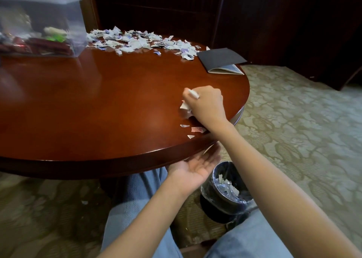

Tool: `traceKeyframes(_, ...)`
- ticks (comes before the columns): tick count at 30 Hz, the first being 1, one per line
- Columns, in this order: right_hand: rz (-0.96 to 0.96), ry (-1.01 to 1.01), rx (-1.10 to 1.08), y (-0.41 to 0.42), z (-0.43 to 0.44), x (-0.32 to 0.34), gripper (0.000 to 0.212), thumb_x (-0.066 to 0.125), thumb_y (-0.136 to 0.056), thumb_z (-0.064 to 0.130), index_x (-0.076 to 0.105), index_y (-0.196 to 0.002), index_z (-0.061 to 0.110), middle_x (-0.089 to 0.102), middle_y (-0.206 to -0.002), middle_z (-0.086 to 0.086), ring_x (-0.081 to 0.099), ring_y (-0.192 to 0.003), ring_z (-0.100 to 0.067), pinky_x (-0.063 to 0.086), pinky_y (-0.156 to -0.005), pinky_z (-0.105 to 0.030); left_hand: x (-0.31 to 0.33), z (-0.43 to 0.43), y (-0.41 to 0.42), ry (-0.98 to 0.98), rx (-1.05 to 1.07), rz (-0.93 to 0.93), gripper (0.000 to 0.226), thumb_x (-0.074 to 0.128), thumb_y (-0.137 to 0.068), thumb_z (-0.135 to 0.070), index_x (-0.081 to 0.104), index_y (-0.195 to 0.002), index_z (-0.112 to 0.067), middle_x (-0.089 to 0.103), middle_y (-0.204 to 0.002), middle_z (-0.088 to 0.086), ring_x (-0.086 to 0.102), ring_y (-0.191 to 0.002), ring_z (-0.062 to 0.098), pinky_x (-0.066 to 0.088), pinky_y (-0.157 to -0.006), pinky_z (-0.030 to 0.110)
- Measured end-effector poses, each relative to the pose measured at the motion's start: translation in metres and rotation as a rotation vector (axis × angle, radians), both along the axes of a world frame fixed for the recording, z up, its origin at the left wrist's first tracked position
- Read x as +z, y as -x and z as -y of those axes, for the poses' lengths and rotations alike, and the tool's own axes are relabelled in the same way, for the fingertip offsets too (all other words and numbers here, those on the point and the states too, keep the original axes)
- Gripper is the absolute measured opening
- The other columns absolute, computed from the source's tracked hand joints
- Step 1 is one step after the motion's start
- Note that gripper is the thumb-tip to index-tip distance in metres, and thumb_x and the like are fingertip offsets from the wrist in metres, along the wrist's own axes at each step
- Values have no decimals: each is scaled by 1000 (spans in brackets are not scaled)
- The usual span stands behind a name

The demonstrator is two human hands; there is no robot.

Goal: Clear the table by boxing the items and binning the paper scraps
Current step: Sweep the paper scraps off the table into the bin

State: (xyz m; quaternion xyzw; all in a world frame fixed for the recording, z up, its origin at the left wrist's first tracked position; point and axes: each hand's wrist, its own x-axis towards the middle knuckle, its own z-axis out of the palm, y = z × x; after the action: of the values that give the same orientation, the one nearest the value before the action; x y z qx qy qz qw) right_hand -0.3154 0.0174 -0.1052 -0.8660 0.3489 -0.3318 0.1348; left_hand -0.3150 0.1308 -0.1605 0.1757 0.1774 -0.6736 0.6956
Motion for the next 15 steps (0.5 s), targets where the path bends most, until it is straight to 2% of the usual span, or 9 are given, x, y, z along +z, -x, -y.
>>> traceKeyframes(3,132,-181,-53,-11,20,3,46,47,-91,25,43,-45,19,45,-48,3,42,-49,-14,38,-61,-31,1,2,2,10,10,-24,43,36,-95,-16,57,-79,18,63,-80,33,58,-77,43,37,-95,53)
traceKeyframes(5,112,-227,-87,-20,30,3,41,48,-89,26,48,-49,18,49,-52,2,50,-55,-16,42,-62,-32,-3,4,1,11,-13,-13,42,37,-95,-17,57,-85,18,64,-83,33,64,-71,43,39,-93,52)
traceKeyframes(8,78,-235,-126,-33,44,3,33,48,-89,25,57,-59,15,52,-57,1,58,-62,-18,51,-67,-33,-6,3,-1,23,-26,0,37,41,-91,-16,58,-90,16,65,-89,32,63,-83,41,46,-87,54)
traceKeyframes(10,48,-245,-151,-40,50,5,30,49,-91,27,64,-70,12,56,-63,0,61,-67,-19,53,-70,-33,-5,2,-2,39,-34,17,33,48,-76,-12,60,-91,15,66,-92,32,64,-84,40,52,-75,51)
traceKeyframes(12,-108,-163,-131,-45,52,5,30,49,-92,30,66,-78,10,60,-72,-4,64,-75,-23,51,-70,-34,-5,1,-1,46,-39,24,38,48,-67,-10,60,-92,16,66,-94,32,66,-81,40,51,-66,55)
traceKeyframes(15,-348,16,-17,-48,42,4,29,50,-94,33,67,-85,10,57,-77,-4,57,-74,-20,42,-62,-27,-6,1,-2,36,-37,16,34,47,-75,-10,63,-80,19,66,-89,34,67,-68,42,51,-59,58)
